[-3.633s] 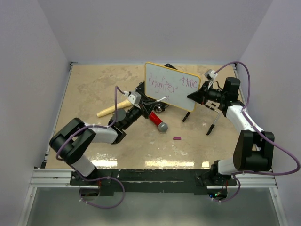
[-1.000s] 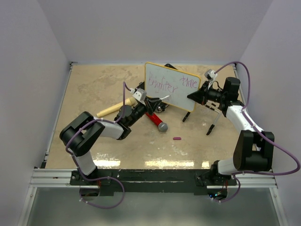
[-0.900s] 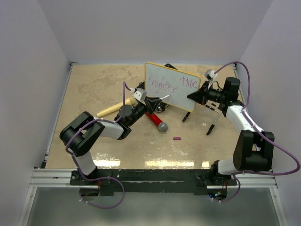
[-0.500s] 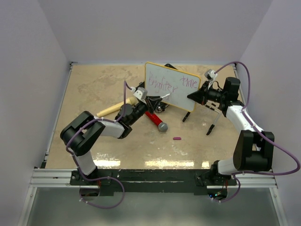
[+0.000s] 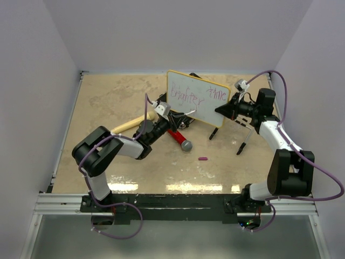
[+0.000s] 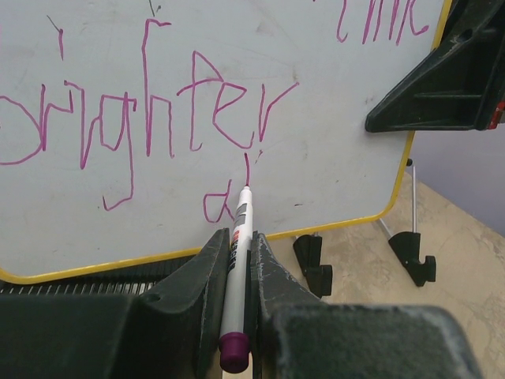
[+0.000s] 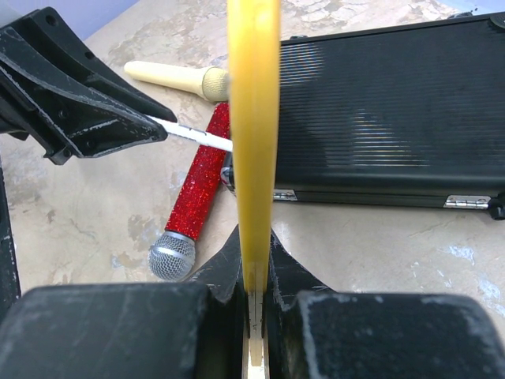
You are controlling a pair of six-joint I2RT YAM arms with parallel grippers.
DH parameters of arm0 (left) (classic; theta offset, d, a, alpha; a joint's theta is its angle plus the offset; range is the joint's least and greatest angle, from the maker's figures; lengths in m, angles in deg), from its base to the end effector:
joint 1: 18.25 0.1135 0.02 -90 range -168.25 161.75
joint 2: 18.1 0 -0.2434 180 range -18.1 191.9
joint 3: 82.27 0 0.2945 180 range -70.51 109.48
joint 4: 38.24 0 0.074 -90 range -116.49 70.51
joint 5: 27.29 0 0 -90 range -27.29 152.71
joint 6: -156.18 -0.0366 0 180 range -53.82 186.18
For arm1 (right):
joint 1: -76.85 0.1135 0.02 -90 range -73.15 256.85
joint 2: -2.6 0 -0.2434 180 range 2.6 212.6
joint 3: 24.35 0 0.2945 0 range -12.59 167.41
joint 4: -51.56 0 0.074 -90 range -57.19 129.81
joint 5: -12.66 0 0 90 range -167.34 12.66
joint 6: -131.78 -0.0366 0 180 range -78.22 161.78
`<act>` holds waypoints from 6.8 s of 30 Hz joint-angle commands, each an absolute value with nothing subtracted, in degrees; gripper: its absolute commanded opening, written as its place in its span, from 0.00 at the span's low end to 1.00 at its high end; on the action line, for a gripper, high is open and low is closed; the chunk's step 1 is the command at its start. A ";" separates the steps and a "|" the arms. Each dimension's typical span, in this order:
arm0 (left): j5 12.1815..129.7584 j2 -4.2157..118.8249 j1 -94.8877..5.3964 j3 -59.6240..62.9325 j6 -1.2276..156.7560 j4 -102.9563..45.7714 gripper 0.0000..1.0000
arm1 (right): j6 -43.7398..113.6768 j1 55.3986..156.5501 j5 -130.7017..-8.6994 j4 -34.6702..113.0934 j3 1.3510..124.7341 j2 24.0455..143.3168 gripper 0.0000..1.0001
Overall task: Write a sentence on the whiteboard
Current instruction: Write with the whiteboard marker without the cap on the whiteboard.
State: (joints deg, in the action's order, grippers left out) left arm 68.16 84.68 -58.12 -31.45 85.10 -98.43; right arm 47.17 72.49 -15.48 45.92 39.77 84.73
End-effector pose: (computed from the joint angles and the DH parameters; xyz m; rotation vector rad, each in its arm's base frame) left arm 0.2776 -0.2364 0.1347 0.3514 1.4500 -0.9063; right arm 0.3518 0.0055 0.2269 -0.6945 1.7270 0.9385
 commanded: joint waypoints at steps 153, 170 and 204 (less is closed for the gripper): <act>66.93 65.84 -58.76 -43.71 89.30 -94.96 0.00 | 46.88 73.16 -14.41 45.96 39.97 83.64 0.00; 61.91 67.85 -62.45 -43.01 95.08 -97.06 0.00 | 46.79 73.16 -14.32 46.05 39.97 83.72 0.00; 61.92 77.26 -64.30 -32.64 86.75 -90.21 0.00 | 46.35 73.16 -13.80 46.40 39.97 83.64 0.00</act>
